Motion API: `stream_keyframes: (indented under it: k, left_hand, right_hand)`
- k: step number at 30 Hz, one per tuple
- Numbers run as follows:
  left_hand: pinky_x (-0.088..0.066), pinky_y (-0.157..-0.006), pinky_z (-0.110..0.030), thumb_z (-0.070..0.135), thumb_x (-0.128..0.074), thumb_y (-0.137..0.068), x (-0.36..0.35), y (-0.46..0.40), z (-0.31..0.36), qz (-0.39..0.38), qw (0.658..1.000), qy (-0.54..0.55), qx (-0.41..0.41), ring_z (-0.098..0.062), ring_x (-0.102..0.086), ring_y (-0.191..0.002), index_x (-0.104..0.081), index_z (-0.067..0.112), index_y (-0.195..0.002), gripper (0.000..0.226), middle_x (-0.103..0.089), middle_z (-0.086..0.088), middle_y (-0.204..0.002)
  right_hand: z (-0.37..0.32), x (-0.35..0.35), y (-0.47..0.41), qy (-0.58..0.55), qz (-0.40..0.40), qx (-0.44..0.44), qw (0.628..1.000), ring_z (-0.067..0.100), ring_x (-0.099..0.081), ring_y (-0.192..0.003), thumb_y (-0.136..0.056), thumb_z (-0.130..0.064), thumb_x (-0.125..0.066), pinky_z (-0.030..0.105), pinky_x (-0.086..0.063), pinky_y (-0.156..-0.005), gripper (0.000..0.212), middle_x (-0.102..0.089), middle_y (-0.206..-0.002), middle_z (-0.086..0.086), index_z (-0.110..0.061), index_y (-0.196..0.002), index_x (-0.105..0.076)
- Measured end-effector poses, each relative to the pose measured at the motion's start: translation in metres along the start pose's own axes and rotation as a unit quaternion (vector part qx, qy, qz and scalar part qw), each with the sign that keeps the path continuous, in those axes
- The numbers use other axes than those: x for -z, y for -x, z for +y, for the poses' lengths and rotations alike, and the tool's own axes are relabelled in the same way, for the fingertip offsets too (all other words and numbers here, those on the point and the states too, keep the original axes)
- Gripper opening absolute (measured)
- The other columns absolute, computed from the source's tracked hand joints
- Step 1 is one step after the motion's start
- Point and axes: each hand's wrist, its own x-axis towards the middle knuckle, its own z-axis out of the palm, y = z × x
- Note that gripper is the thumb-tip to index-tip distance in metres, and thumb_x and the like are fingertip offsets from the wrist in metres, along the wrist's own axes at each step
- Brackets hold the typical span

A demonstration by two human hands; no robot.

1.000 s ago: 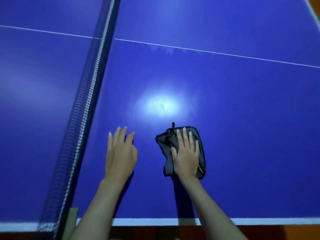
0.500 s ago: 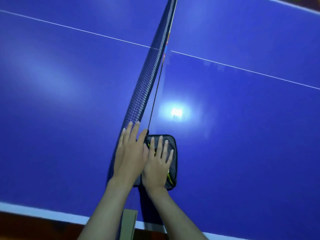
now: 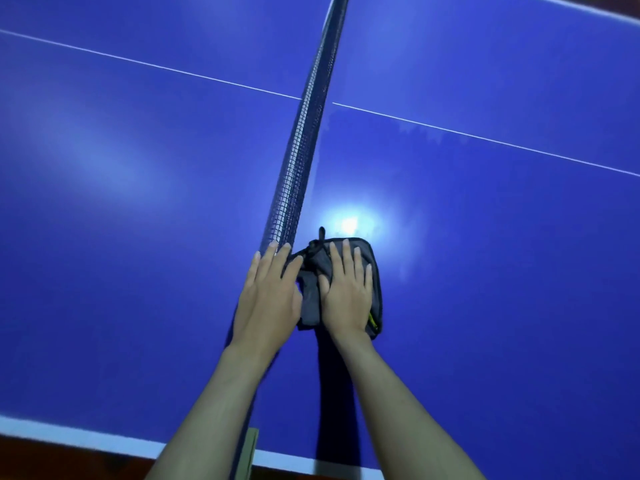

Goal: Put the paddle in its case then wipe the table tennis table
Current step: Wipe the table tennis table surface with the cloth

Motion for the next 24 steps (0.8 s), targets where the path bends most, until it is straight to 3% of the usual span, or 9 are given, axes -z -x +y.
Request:
stream_keyframes:
  k: [6,15,24]
  left_hand:
    - [-0.021,-0.127,-0.05,0.013,-0.056,-0.097,-0.029,-0.024,0.064,-0.012,0.999,0.004,-0.03,-0.031,-0.03,-0.153,-0.056,0.007,-0.144,0.047,-0.045,-0.013,-0.157]
    - [-0.028,-0.124,-0.052,0.008,-0.061,-0.093,-0.083,-0.076,0.222,-0.019,0.995,0.02,-0.094,-0.032,-0.039,-0.148,-0.057,0.007,-0.14,0.047,-0.049,-0.012,-0.152]
    - [-0.031,-0.122,-0.052,0.005,-0.065,-0.089,-0.129,-0.11,0.337,-0.04,0.994,0.033,-0.095,-0.031,-0.044,-0.144,-0.054,0.011,-0.145,0.057,-0.044,-0.011,-0.157]
  right_hand:
    - [0.118,0.032,-0.016,-0.002,0.022,-0.047,0.999,0.02,-0.013,-0.161,-0.105,-0.038,-0.052,0.047,-0.013,-0.131,0.065,-0.018,-0.173,-0.003,-0.029,-0.165,-0.026]
    - [0.296,0.086,-0.026,0.004,0.042,-0.117,0.992,0.019,-0.012,-0.161,-0.106,-0.038,-0.05,0.046,-0.013,-0.131,0.064,-0.018,-0.173,-0.004,-0.028,-0.165,-0.026]
    - [0.465,0.137,-0.017,0.002,0.053,-0.172,0.984,0.02,-0.014,-0.161,-0.105,-0.034,-0.055,0.049,-0.018,-0.13,0.064,-0.018,-0.173,-0.005,-0.028,-0.164,-0.029]
